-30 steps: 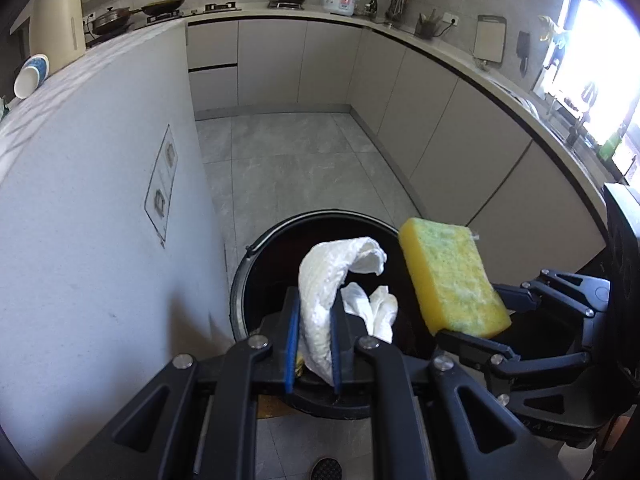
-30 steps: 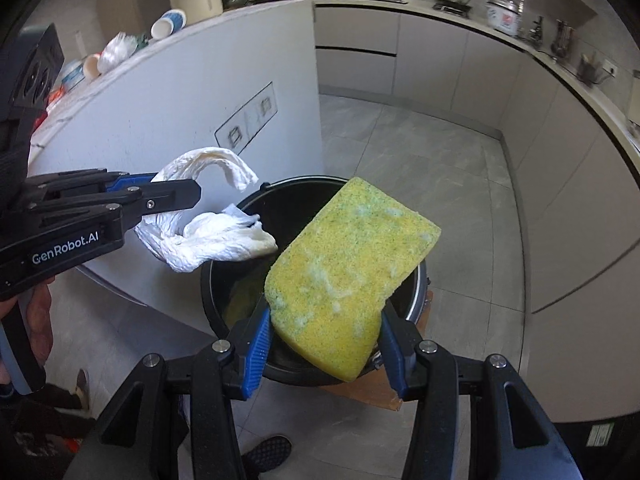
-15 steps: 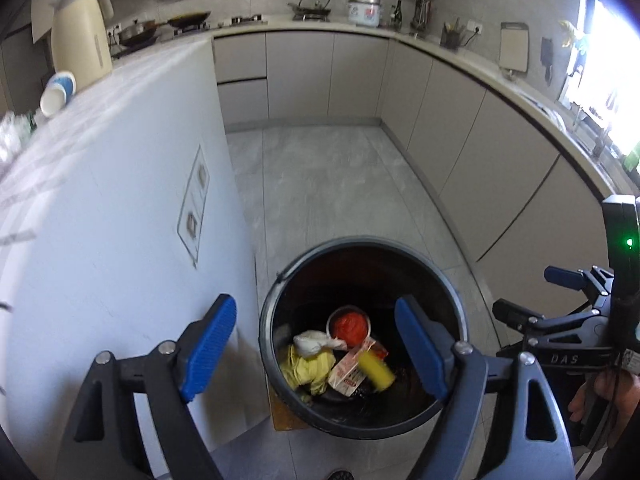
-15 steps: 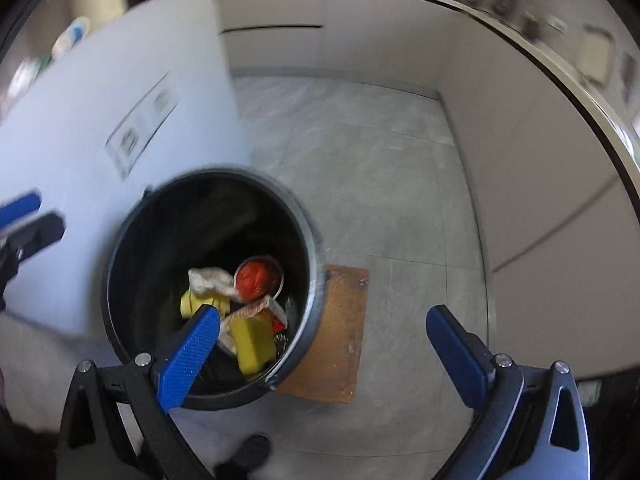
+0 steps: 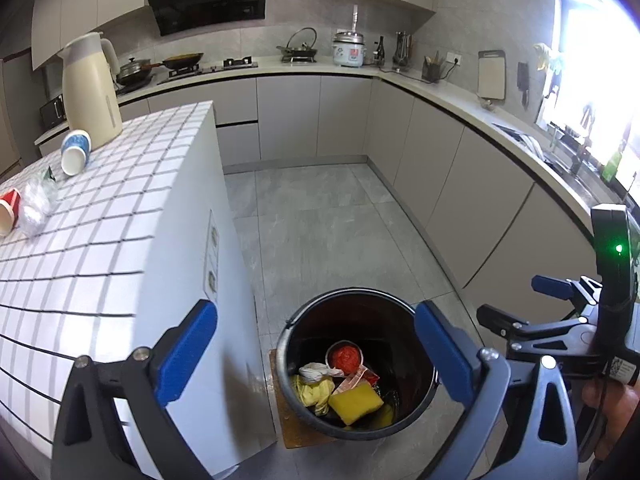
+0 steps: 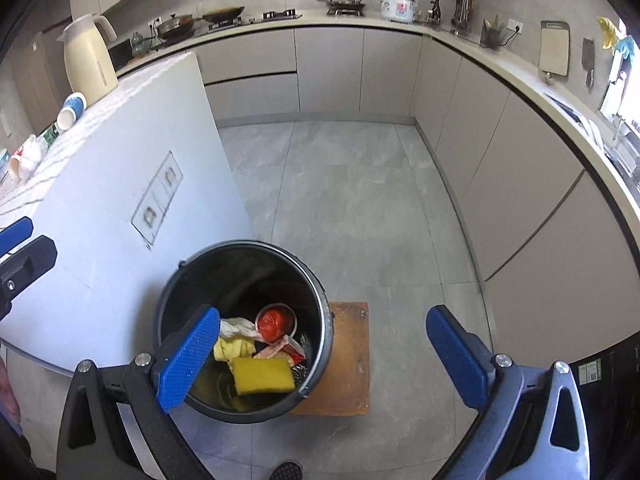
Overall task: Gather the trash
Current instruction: 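Move both open grippers back toward the red cup and plastic bag, then grasp the red paper cup with the left gripper while the right gripper grasps the plastic bag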
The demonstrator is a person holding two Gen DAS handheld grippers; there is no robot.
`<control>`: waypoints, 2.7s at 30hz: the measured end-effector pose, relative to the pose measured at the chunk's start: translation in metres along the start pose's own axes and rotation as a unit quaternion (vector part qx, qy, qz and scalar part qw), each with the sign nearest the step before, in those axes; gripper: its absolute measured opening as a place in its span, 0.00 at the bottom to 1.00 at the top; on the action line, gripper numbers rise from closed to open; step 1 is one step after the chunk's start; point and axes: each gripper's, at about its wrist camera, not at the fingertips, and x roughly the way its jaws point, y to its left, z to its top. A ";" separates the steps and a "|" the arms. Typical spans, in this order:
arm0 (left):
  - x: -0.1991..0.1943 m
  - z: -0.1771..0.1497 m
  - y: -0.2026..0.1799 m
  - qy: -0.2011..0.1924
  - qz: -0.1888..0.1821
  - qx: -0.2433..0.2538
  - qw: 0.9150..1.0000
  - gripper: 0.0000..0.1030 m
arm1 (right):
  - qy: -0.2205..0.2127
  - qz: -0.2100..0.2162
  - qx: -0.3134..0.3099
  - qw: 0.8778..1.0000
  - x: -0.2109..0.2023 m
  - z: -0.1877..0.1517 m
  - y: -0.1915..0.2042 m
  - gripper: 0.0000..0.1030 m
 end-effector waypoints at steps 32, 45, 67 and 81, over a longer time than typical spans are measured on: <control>-0.112 -0.012 0.287 -0.043 0.059 -0.074 0.995 1.00 | -0.087 0.052 -0.021 0.995 -0.090 0.068 0.281 1.00; -0.132 -0.028 0.419 -0.039 0.082 -0.098 0.991 0.99 | -0.093 0.085 -0.054 0.991 -0.077 0.080 0.434 1.00; -0.054 0.002 0.491 -0.014 0.104 -0.119 0.987 0.95 | -0.059 0.136 -0.105 0.983 0.009 0.141 0.525 0.89; 0.006 0.028 0.515 0.007 0.097 -0.137 0.986 0.86 | -0.021 0.149 -0.144 0.978 0.081 0.176 0.549 0.68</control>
